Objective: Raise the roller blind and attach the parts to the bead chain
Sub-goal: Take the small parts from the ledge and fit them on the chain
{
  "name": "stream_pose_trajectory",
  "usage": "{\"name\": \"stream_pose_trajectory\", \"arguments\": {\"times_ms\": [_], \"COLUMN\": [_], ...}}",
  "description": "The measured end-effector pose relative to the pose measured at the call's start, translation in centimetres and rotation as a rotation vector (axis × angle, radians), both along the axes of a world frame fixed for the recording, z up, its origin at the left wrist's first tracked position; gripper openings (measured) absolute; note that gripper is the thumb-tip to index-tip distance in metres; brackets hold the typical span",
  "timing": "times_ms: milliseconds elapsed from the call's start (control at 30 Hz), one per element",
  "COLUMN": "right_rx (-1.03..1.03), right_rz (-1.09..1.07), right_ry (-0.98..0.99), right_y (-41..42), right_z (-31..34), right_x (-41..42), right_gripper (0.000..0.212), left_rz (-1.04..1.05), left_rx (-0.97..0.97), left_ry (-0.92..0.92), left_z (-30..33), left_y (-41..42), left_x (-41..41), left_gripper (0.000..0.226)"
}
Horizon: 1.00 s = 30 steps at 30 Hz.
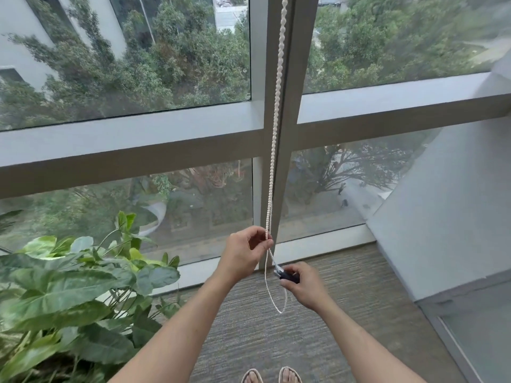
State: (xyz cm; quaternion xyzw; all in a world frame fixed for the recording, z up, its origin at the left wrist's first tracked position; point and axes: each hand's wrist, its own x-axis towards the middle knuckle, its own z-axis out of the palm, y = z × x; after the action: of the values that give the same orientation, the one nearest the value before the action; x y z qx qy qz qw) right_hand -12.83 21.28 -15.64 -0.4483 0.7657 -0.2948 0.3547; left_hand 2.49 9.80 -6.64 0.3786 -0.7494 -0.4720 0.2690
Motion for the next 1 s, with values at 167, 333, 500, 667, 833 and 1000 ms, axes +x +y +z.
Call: {"name": "stream_pose_trajectory", "arguments": {"times_ms": [167, 333, 500, 667, 833, 1000], "right_rx": [0.027, 0.09, 0.13, 0.122, 0.128, 0.174], "right_rz": [0.005, -0.03, -0.071, -0.096, -0.141, -0.18], "right_ry": [0.024, 0.012, 0.016, 0.027, -0.009, -0.011], "right_y": [1.2, 2.2, 2.6, 2.2, 2.0, 1.8], "right_z": [-2.3, -5.9, -10.7, -16.4, -24.1, -31.1], "right_x": [-0.2, -0.7, -1.5, -2.5, -3.2, -4.0], "right_gripper": [0.018, 0.021, 0.022, 0.021, 0.022, 0.026], "left_rz": [-0.015, -0.037, -0.034, 0.013, 0.03, -0.004], "left_rx": [0.027, 0.065, 0.03, 0.002, -0.019, -0.057], "left_ry": [-0.041, -0.056, -0.009, 0.084, 0.139, 0.178], "left_z": [-1.1, -3.2, -5.7, -8.8, -13.4, -17.3], "left_y": [0.7, 1.6, 2.0, 1.5, 1.3, 1.2], "left_x": [-0.4, -1.2, -2.1, -3.0, -4.0, -4.6], "left_gripper": [0.012, 0.006, 0.014, 0.014, 0.018, 0.02]}}
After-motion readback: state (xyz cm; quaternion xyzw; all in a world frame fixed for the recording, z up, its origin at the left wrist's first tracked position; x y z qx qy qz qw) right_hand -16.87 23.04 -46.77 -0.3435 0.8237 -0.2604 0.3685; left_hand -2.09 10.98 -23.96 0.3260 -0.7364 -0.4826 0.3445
